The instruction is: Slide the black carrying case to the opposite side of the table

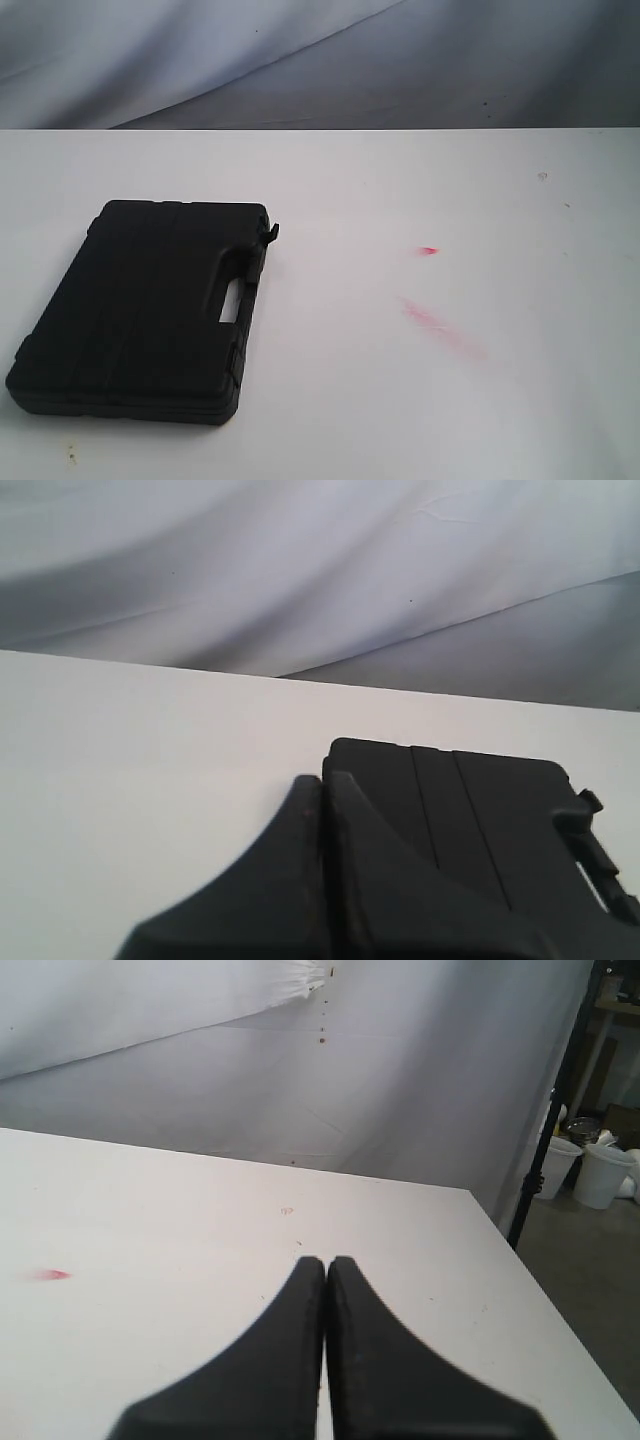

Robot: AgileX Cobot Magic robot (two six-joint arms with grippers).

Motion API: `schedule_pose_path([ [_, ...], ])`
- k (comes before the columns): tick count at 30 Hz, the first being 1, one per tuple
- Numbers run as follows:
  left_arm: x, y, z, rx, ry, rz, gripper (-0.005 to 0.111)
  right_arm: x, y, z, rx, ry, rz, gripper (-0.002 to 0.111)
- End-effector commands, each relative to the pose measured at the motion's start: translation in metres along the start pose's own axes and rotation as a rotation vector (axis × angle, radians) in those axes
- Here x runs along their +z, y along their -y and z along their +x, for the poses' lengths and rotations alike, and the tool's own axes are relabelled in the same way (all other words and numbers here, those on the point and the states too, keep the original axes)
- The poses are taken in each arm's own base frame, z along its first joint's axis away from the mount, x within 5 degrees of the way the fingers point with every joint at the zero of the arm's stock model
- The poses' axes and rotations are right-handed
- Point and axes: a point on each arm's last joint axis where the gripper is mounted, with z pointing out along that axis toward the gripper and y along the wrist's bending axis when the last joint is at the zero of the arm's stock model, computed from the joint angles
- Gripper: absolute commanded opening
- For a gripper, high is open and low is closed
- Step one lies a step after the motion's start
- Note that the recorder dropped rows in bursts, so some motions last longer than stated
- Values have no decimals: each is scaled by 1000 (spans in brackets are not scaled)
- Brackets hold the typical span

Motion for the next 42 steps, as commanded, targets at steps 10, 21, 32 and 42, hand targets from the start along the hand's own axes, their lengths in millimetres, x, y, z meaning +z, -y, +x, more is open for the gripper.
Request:
schedule_pose_path([
  [10,0,-2,1,270,-2,-20,0,0,0,1,10,0,5,0],
  [21,-2,0,-18,-284,207,37,0,0,0,1,10,0,5,0],
  [32,-64,24,-163,-18,187,75,0,0,0,1,10,0,5,0],
  [42,2,45,-177,60,-437,237,0,0,0,1,10,0,5,0],
])
